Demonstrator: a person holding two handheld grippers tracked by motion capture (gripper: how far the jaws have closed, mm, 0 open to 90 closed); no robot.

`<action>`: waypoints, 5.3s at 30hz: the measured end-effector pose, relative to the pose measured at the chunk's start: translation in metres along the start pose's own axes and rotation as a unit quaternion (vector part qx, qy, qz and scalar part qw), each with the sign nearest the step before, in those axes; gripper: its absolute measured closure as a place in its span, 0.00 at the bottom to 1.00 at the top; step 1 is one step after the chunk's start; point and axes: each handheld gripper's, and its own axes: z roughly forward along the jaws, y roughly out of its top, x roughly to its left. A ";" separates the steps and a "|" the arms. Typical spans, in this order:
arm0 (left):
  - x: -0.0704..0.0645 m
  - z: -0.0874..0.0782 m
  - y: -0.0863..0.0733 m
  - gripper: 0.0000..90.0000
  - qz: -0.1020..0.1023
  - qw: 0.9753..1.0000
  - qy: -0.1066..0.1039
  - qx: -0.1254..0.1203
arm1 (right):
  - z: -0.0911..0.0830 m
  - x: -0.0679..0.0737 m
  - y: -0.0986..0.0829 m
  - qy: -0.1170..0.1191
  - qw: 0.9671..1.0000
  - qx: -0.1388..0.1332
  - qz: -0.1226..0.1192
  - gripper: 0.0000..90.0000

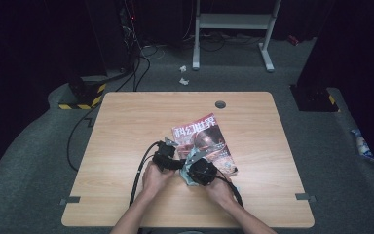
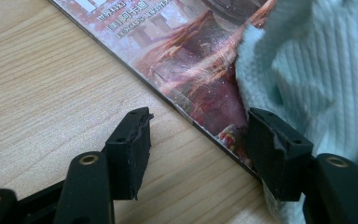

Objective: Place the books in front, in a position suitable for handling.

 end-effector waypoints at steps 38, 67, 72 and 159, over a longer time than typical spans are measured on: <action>0.001 0.000 0.000 0.45 0.005 1.000 -0.004 -0.004 | -0.013 -0.057 -0.020 -0.058 0.995 0.012 0.077 0.97; 0.001 0.000 -0.001 0.46 0.003 1.000 -0.006 -0.005 | -0.004 -0.032 -0.006 -0.043 0.999 0.013 0.030 0.97; 0.001 0.001 0.000 0.46 0.002 1.000 -0.007 -0.005 | -0.023 -0.086 -0.036 -0.093 0.989 0.007 0.117 0.96; -0.003 -0.003 0.000 0.43 -0.002 1.000 -0.001 0.017 | -0.011 -0.021 -0.013 -0.027 0.999 0.023 0.013 0.97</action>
